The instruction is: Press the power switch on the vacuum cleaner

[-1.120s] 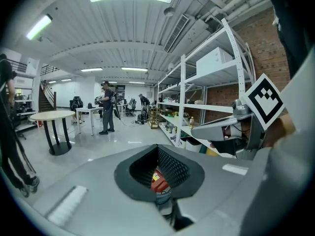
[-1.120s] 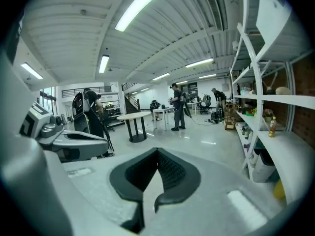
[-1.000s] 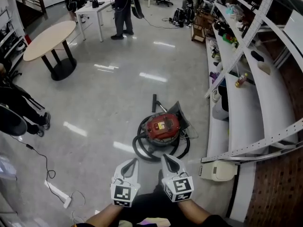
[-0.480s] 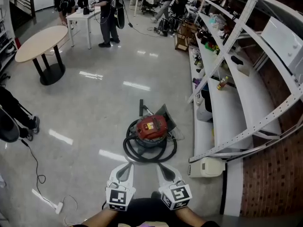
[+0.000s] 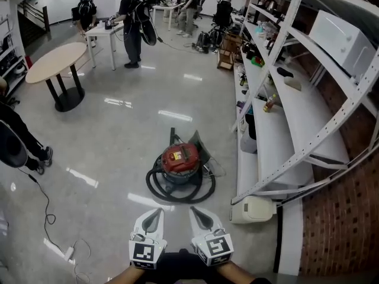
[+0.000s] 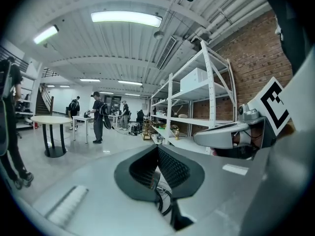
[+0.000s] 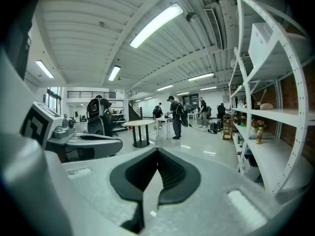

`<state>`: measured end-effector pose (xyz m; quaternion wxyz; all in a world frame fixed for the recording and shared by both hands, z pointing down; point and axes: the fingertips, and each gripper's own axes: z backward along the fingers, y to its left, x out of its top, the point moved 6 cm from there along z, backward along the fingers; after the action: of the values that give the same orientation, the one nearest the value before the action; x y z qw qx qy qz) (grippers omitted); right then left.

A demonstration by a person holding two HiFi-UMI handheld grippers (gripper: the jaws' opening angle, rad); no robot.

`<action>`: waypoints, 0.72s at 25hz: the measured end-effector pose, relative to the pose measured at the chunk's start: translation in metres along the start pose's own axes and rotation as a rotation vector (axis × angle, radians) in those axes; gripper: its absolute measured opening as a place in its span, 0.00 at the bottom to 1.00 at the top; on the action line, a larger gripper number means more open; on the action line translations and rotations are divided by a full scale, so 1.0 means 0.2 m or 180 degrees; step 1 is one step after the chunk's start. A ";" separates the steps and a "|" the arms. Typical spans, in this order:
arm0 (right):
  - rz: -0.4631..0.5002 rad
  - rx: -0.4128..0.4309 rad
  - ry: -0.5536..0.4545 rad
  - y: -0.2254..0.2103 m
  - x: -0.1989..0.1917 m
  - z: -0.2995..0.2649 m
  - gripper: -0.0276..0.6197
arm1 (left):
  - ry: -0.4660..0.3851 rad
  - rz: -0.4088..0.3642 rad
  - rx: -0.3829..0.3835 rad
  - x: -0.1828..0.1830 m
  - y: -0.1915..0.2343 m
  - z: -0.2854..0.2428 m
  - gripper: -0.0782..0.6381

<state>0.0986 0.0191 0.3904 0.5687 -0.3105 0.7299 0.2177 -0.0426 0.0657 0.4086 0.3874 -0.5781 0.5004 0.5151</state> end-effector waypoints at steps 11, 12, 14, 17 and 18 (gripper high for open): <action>-0.0028 0.0097 -0.0020 -0.12 -0.17 0.38 0.03 | 0.0238 -0.0029 0.0298 -0.18 -0.34 0.18 0.13; -0.0029 0.0112 -0.0008 -0.12 -0.18 0.39 0.03 | 0.0233 -0.0048 0.0315 -0.18 -0.35 0.18 0.13; -0.0018 0.0152 0.0006 -0.11 -0.19 0.41 0.03 | 0.0175 -0.0070 0.0341 -0.17 -0.37 0.17 0.13; 0.0008 0.0173 0.0015 -0.11 -0.18 0.44 0.03 | 0.0184 -0.0017 0.0287 -0.17 -0.41 0.16 0.13; 0.0009 0.0170 0.0007 -0.12 -0.18 0.45 0.03 | 0.0198 -0.0009 0.0265 -0.17 -0.43 0.16 0.13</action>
<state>0.1836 0.0692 0.4036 0.5756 -0.2945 0.7365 0.1987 0.0353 0.1195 0.4314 0.3961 -0.5779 0.5325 0.4750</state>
